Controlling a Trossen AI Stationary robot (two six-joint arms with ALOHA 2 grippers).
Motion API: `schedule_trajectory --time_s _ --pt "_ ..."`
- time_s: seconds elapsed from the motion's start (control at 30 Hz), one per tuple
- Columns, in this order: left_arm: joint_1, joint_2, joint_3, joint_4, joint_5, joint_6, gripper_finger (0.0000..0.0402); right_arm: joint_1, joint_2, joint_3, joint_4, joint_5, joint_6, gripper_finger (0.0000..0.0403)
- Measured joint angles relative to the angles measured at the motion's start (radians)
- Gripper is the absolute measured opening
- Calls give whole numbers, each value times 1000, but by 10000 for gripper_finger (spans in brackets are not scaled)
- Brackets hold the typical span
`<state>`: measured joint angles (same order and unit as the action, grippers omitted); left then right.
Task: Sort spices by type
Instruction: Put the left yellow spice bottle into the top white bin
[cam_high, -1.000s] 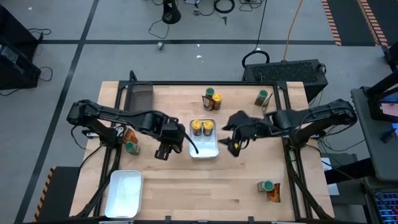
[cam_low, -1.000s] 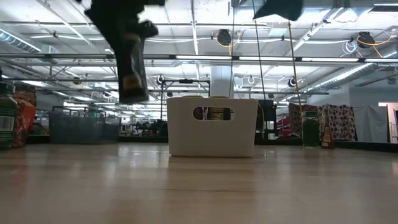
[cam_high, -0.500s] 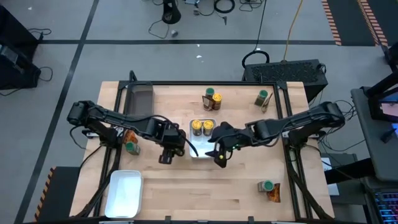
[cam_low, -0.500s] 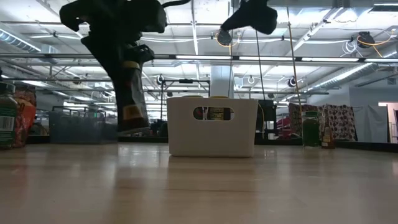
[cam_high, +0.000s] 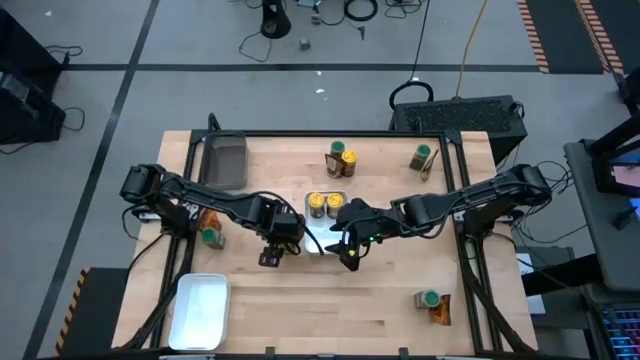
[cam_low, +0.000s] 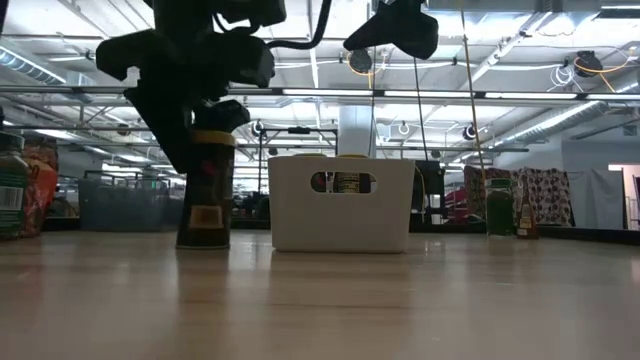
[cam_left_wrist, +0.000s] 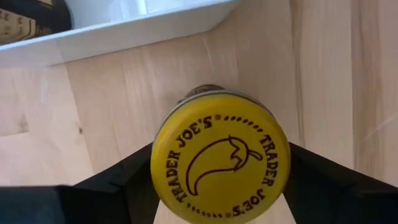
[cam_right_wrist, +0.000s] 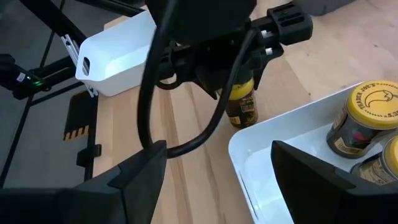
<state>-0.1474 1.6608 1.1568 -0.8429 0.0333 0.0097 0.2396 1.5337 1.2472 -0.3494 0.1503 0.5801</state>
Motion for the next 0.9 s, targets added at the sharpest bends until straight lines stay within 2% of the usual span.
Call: schedule_trajectory --time_s 0.4,0.63,0.77,0.9 --pt "2 -148 1 -73 23 3 285 -7 0 0 17 5 -25 272" --pt "2 -263 1 -233 -40 -6 285 -32 2 1 60 6 -107 272" --pt "2 -358 1 -259 -84 -59 285 -59 3 1 119 -6 -137 272" --pt "2 -482 1 -258 -171 -129 286 -82 3 1 204 -49 -178 272"
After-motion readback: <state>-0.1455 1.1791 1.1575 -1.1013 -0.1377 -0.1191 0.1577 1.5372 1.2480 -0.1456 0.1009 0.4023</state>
